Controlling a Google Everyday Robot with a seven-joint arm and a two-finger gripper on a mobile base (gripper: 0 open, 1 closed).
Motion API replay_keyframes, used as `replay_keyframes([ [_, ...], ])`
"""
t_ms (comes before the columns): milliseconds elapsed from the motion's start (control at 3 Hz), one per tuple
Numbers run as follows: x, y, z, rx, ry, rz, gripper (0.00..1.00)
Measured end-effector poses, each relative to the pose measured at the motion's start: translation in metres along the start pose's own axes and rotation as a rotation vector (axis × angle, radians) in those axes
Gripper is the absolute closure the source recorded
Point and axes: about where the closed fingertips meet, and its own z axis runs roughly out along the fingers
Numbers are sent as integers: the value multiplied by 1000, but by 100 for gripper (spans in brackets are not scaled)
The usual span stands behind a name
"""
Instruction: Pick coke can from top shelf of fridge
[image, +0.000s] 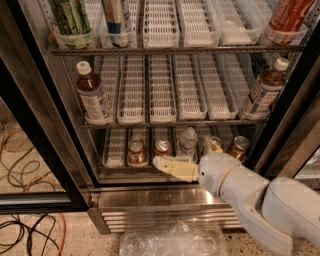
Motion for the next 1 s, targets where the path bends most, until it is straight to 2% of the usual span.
replay_keyframes([
  [333,10,-16,-10,62,-34,16,0],
  [667,10,-16,-10,62,-34,16,0],
  [1000,7,-14,-10,48,-79,7,0],
])
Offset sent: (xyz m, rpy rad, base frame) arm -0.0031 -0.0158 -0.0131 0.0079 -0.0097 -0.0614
